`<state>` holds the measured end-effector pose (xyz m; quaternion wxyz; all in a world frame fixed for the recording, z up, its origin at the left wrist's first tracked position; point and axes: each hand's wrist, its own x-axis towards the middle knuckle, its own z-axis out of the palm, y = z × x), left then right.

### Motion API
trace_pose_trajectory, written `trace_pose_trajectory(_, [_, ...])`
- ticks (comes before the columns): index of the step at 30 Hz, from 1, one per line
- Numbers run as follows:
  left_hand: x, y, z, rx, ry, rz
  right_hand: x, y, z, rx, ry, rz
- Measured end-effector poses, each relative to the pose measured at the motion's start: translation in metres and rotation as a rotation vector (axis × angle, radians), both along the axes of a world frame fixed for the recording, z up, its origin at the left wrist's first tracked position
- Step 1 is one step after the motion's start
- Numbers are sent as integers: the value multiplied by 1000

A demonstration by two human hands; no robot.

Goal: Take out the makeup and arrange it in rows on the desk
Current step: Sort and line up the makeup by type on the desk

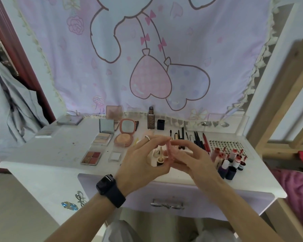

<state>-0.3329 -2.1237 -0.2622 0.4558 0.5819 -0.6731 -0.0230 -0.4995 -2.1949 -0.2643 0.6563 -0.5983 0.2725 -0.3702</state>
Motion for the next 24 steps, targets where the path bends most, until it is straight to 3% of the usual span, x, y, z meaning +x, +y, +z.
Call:
trace_pose_trajectory(5, [2, 6, 2, -6, 96, -53, 3, 3, 2, -153, 1, -90])
trace_pose_trajectory(9, [2, 13, 0, 182, 482, -177, 6, 7, -2, -196, -26, -128])
trace_pose_trajectory(11, [4, 13, 1, 235, 580, -177, 6, 10, -3, -233, -25, -128])
trace_pose_trajectory(17, [10, 11, 12, 368, 556, -164, 5, 11, -9, -330, 19, -110])
trace_pose_trajectory(24, [7, 12, 17, 303, 664, -127, 7, 12, -9, -388, -20, -90])
